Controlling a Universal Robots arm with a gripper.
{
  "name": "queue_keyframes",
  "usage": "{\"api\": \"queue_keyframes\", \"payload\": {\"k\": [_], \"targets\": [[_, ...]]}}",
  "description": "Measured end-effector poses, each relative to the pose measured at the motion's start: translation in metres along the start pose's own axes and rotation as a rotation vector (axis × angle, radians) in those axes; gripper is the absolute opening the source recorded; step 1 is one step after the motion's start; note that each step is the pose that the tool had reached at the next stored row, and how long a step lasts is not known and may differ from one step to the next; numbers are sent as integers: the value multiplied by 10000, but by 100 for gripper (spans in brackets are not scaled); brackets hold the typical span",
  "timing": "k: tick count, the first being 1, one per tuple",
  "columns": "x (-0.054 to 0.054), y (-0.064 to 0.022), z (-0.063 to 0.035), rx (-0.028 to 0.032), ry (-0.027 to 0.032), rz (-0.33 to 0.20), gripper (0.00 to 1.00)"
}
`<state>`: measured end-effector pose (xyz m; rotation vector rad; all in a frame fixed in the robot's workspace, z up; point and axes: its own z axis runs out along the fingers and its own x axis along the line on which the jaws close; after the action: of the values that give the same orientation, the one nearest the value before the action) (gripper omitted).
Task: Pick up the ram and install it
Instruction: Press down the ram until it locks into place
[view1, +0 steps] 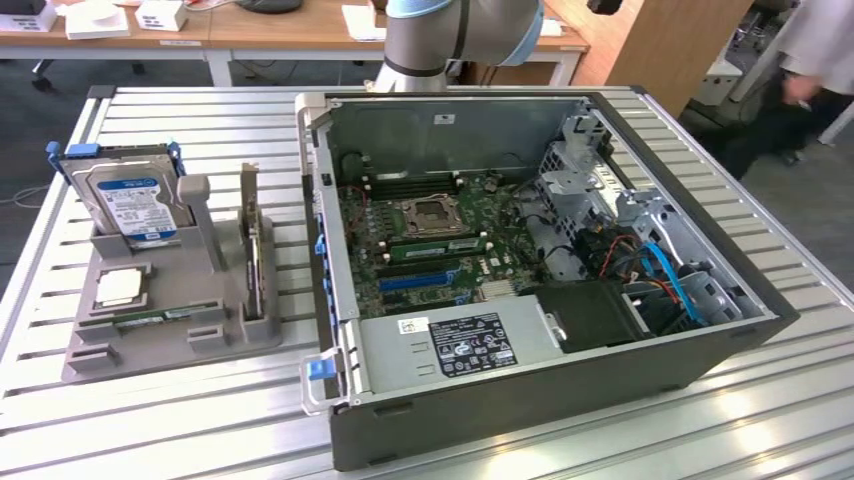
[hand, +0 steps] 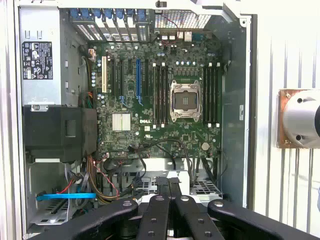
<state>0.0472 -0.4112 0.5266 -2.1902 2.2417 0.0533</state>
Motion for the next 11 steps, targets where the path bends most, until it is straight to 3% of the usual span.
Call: {"api": "queue_keyframes", "payload": {"k": [11], "targets": [[0,0,0,0,0,0,10]]}}
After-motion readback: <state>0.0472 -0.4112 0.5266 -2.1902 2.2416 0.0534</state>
